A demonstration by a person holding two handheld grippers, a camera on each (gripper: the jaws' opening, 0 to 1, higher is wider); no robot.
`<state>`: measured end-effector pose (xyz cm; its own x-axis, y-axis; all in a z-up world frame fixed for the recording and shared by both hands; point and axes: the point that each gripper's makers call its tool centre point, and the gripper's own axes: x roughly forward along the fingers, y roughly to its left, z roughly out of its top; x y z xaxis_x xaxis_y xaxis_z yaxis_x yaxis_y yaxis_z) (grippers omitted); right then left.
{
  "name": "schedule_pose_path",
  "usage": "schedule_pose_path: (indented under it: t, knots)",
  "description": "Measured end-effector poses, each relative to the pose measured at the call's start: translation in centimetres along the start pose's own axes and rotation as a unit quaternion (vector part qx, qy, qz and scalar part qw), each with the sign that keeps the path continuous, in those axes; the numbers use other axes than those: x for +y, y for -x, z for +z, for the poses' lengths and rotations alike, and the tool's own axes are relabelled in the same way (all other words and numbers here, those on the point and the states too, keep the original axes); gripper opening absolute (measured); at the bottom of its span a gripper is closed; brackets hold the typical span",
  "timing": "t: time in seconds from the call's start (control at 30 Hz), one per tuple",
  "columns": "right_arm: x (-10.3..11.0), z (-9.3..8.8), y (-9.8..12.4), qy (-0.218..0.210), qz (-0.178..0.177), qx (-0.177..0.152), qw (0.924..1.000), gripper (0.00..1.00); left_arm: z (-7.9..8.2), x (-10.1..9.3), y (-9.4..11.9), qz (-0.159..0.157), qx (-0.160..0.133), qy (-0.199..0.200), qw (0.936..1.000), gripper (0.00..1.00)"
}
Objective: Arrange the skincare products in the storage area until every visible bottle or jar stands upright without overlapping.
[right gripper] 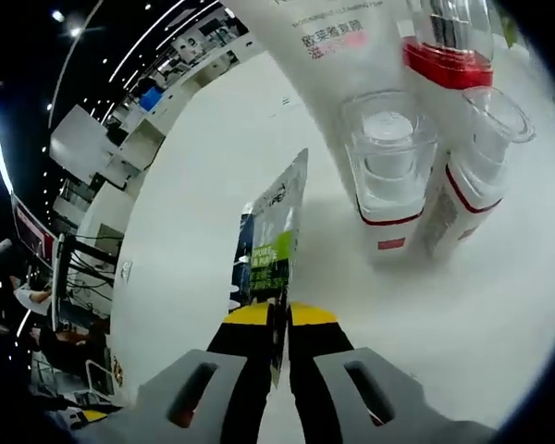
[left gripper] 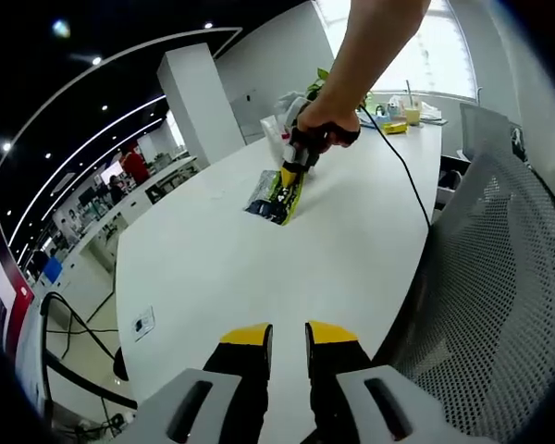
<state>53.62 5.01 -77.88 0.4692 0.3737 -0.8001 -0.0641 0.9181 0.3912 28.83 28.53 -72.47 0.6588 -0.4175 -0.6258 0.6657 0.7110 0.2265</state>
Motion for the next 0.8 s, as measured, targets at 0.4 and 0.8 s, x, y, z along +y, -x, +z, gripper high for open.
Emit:
schedule_pose_path:
  t: [0.4,0.8]
  knots:
    - [-2.2,0.0,-0.4,0.102,-0.069,0.009,0.9924,0.15,0.0,0.4,0.1,0.011,0.001,0.000,0.9999,0.15]
    - [-2.4,-0.1,1.2,0.193,-0.086,-0.018,0.9772,0.12,0.1,0.5,0.2,0.015,-0.003,-0.003,0.9999,0.15]
